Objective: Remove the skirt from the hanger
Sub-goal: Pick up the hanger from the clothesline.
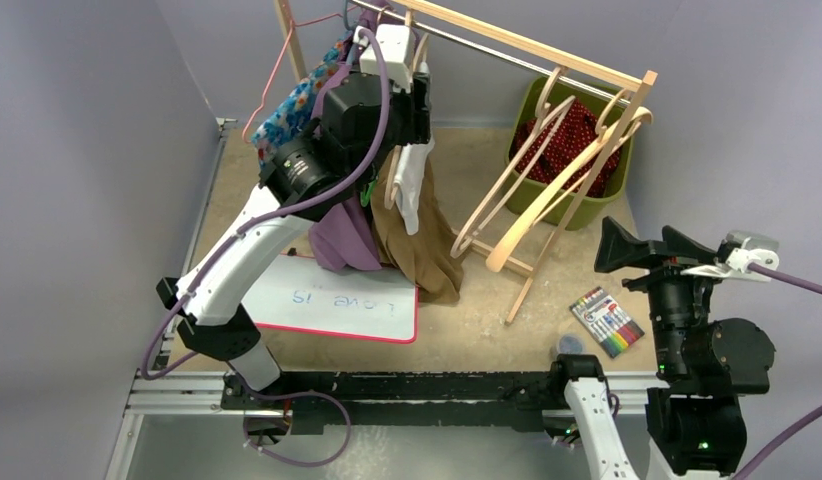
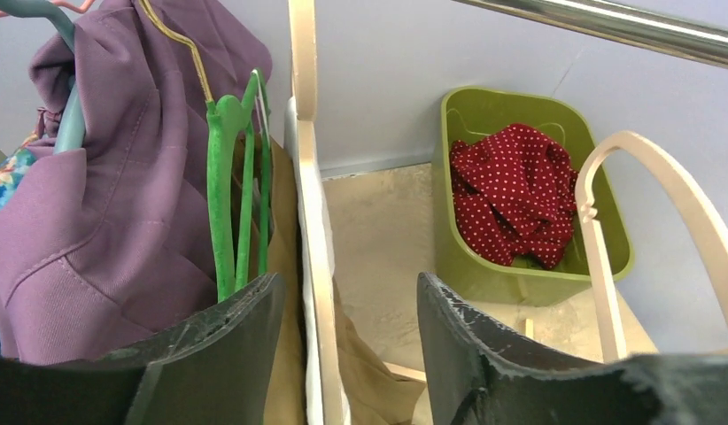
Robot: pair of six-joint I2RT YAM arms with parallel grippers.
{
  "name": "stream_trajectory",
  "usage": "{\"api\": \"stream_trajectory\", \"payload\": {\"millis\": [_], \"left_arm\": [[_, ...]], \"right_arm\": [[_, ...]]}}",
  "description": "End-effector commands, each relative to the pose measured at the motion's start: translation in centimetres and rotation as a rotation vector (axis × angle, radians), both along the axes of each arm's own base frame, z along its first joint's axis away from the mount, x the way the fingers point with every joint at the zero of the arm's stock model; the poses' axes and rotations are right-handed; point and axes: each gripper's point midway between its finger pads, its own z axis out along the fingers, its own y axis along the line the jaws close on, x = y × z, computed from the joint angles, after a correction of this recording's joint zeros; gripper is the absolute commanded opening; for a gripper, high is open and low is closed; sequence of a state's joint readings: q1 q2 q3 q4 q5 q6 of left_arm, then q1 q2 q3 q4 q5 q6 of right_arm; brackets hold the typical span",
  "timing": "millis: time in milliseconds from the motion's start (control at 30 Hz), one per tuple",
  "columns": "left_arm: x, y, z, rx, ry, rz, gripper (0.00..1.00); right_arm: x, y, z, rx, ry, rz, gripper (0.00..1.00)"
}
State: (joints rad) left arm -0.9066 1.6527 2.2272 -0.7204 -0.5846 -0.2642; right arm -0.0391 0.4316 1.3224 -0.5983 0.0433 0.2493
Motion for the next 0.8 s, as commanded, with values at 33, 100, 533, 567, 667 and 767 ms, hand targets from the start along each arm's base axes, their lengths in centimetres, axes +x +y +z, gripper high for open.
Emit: {"api": "stream_trajectory", "payload": {"millis": [33,100,533,567,667,767], "left_arm": [[0.5,1.2,2.1,-0.024,-0.054,0.034,0.53],[0.9,1.2,1.8,-0.021,-0.048,0.046,0.51],[4.0,0.0,-1.0,-0.036,0.029,0.031,0.27],[4.1,0.0,-1.0,-0.036,0.029,0.034,0.28],[4.3,-0.2,-1.1,-0.052,0.033,0.019,0.26],[4.2,-0.4,-0.9,-0.064,0.031,0.003,0.20]], "right_arm": [[0.7,-0.4,0.1,-0.015,0.001,-0.017,0.99],[0.9,-0.3,0.2,-0.016,0.005,-0.010,0.99],[1.4,0.0,-0.8,-0.019,0.032,0.003,0.99],[1.5,0.0,-0.9,-0.018,0.038,0.003,0.99],[1.8,-0.1,-1.6,-0.018,0.049,0.000,0.99],[2.1,0.2,-2.1,-0.018,0.076,0.017,0.99]]}}
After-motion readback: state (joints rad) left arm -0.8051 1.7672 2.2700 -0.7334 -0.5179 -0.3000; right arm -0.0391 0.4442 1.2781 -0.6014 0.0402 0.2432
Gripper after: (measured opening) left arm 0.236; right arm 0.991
